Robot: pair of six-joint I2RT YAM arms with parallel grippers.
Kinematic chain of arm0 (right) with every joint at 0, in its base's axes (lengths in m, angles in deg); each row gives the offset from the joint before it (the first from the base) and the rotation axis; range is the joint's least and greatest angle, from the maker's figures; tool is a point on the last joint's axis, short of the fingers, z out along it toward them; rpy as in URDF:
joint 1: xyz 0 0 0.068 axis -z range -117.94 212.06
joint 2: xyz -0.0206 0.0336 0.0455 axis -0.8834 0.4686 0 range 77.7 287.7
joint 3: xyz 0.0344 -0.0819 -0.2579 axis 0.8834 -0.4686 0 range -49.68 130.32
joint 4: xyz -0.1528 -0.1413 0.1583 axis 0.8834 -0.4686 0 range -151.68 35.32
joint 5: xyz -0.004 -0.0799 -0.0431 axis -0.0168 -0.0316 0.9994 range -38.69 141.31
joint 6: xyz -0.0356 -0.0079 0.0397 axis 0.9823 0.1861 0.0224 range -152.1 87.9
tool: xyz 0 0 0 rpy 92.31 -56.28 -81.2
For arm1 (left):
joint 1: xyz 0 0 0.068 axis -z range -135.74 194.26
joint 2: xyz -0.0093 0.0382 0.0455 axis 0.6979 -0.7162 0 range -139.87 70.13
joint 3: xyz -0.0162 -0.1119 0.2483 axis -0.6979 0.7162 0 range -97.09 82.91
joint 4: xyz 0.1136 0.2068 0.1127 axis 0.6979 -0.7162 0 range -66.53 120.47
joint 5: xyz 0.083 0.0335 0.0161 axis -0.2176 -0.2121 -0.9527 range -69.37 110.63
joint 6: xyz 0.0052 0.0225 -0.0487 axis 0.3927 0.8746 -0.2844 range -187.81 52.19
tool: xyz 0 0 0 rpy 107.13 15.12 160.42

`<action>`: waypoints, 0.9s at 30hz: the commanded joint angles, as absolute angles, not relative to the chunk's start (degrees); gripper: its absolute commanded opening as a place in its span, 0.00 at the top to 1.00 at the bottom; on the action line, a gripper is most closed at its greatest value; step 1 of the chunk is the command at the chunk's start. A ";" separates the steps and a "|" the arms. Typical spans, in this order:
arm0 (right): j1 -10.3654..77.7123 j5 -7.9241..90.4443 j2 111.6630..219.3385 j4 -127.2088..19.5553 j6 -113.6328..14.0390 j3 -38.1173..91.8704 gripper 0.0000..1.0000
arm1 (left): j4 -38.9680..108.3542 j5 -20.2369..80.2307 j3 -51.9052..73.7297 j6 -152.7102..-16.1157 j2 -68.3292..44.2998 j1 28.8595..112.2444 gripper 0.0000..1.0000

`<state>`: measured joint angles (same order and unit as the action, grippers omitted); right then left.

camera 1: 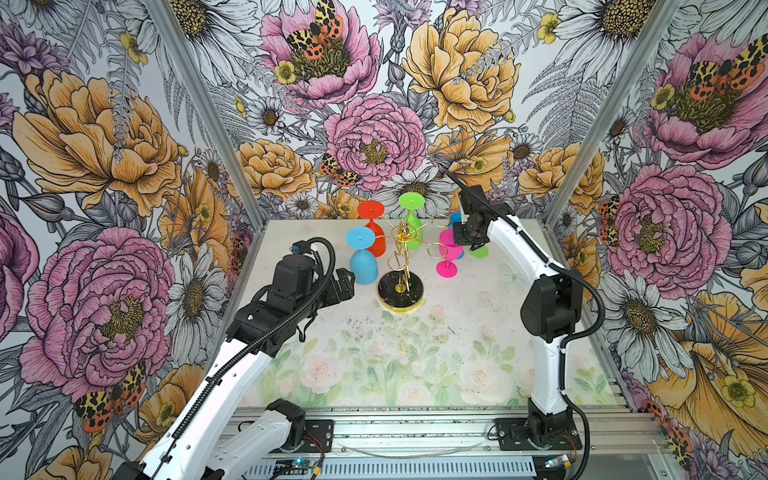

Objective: Take the wine glass off the wine glass rack
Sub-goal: 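Set the pink glass upright beside the green glass and release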

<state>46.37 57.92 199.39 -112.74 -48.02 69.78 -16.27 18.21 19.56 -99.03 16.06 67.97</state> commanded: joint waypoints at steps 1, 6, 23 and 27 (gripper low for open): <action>46.78 55.47 199.64 -112.33 -48.30 73.15 0.70 | -16.02 19.18 17.53 -99.62 15.67 67.38 0.01; 46.90 52.34 196.80 -112.33 -48.32 73.55 0.62 | -15.90 18.12 15.96 -100.02 13.88 67.23 0.01; 46.87 42.47 164.71 -102.48 -50.09 36.91 0.21 | -15.20 23.94 5.50 -101.85 2.59 62.97 0.07; 46.94 38.64 156.28 -95.39 -51.39 24.69 0.21 | -12.63 28.66 4.62 -103.07 0.58 60.82 0.14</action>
